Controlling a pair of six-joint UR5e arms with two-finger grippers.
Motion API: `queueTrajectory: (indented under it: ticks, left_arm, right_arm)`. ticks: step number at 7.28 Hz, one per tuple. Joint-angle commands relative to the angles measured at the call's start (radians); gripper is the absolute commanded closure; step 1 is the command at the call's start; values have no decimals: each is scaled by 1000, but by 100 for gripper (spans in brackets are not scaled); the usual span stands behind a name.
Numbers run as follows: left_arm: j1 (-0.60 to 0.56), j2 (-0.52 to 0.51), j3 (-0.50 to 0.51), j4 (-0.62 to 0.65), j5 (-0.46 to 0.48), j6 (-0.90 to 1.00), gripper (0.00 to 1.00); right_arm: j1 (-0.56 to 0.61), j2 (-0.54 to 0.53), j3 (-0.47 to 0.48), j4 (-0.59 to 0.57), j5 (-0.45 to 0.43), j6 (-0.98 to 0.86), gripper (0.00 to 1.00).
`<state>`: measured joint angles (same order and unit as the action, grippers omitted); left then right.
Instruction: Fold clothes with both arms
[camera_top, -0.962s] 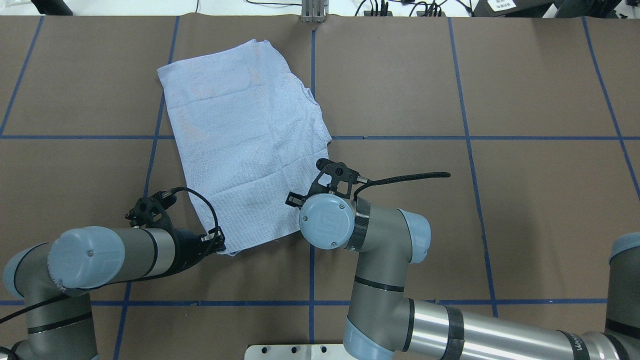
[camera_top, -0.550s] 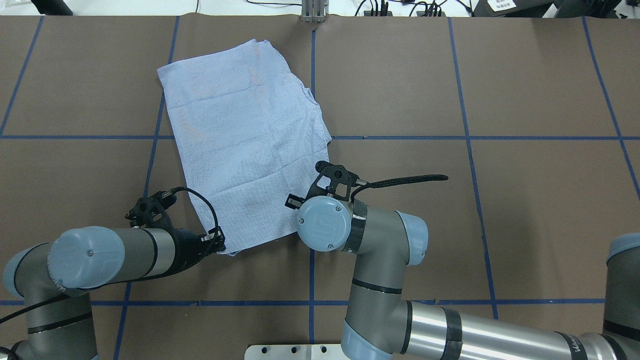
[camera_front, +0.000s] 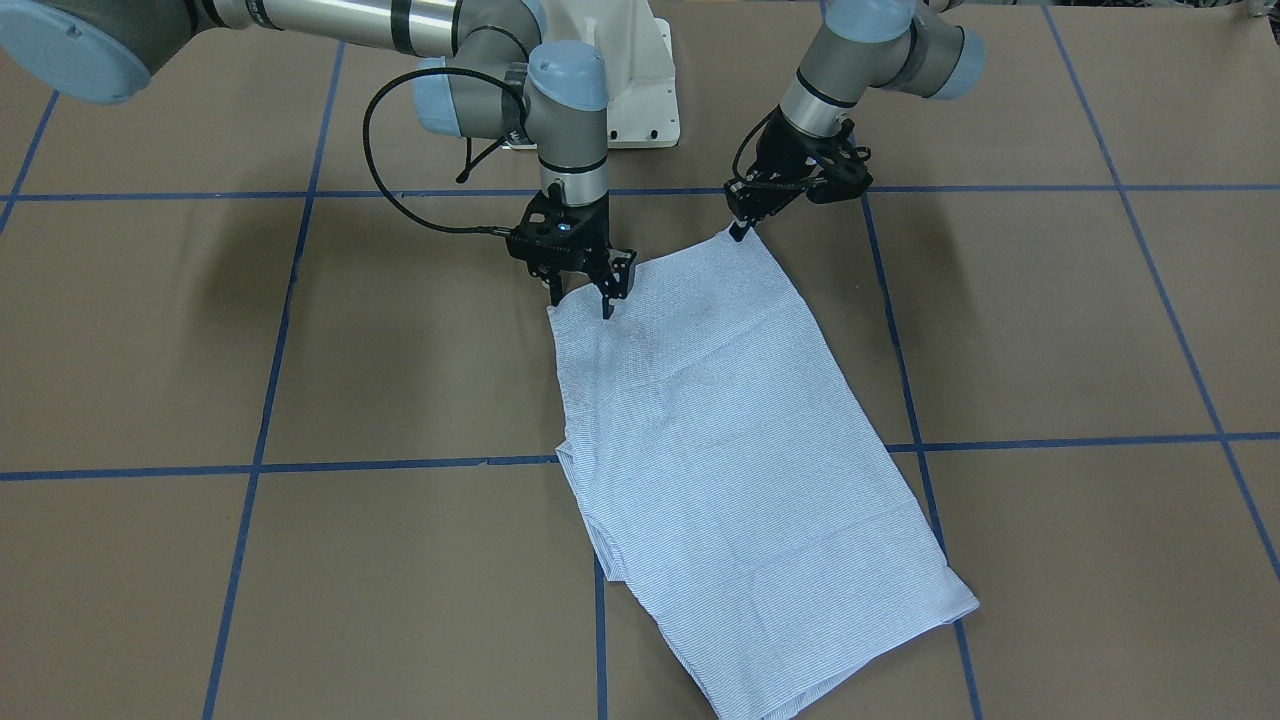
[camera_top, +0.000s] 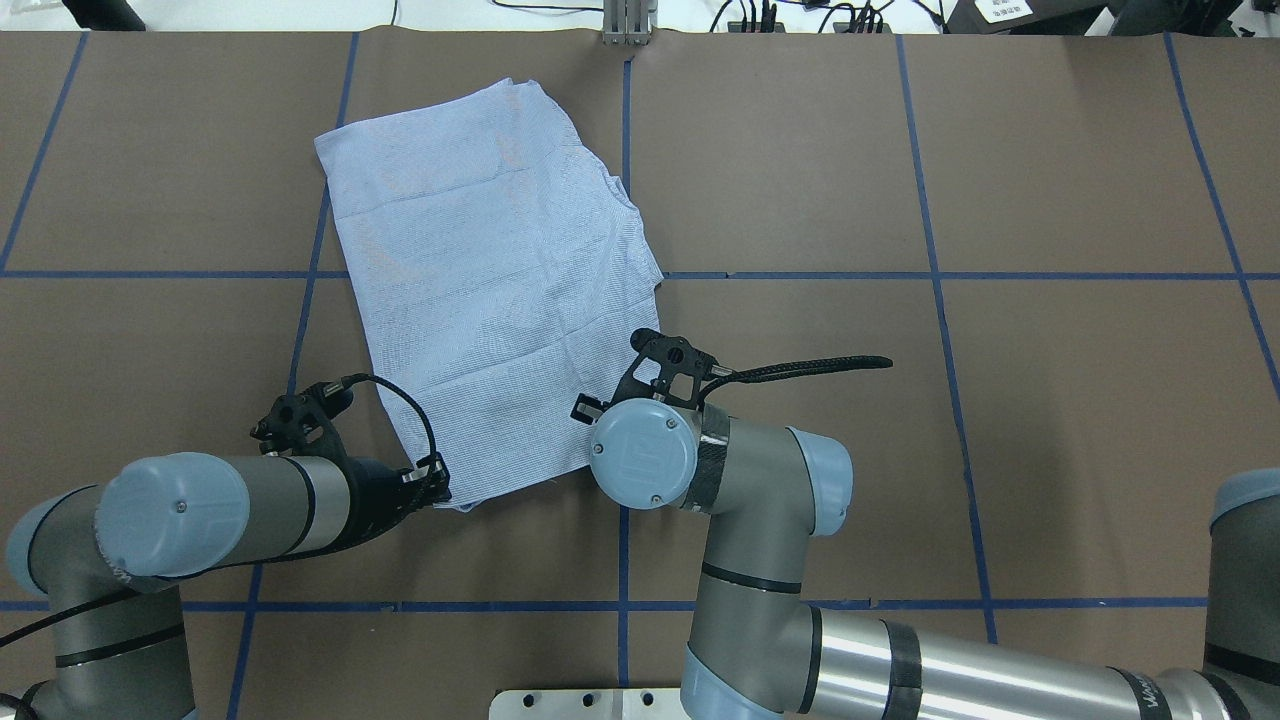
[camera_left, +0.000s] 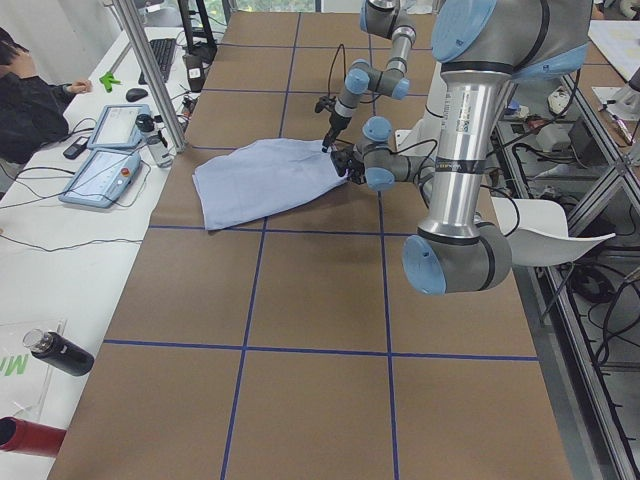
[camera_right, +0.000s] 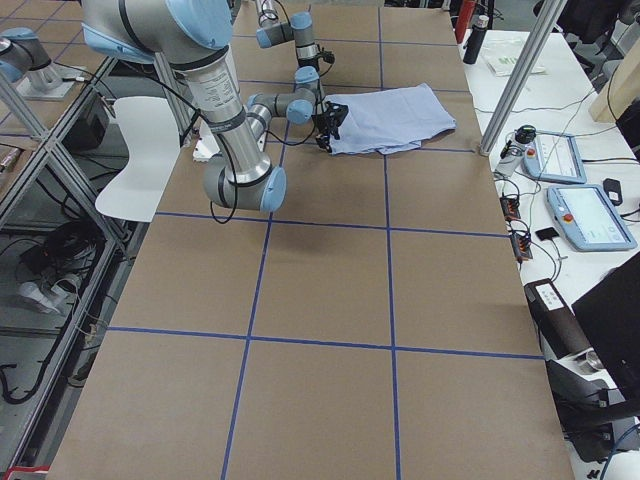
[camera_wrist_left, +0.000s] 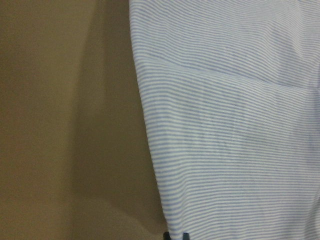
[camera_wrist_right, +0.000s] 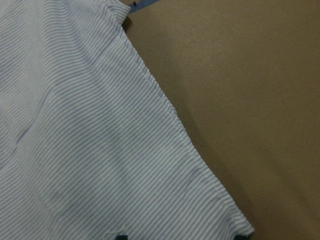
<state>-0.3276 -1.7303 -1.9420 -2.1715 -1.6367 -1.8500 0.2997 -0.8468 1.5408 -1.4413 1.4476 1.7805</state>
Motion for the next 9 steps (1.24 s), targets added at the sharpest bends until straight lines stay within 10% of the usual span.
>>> queueTrajectory:
  ticks: [1,2,3,9]
  left_arm:
    - [-1,0,0,-1,0,0,100]
    - [-1,3,-5,-1,0,2,100]
    - [-1,2,-5,1,0,0,100]
    - [-1,0,-47,-1,-24,0,100]
  right_arm:
    - [-1,6,-8,-1,-1,39,44]
    - [-1,9,-10,-1,-1,65,57]
    - [-1,21,-16,-1,0,100,98]
    - [19,13,107,-74,7,105,100]
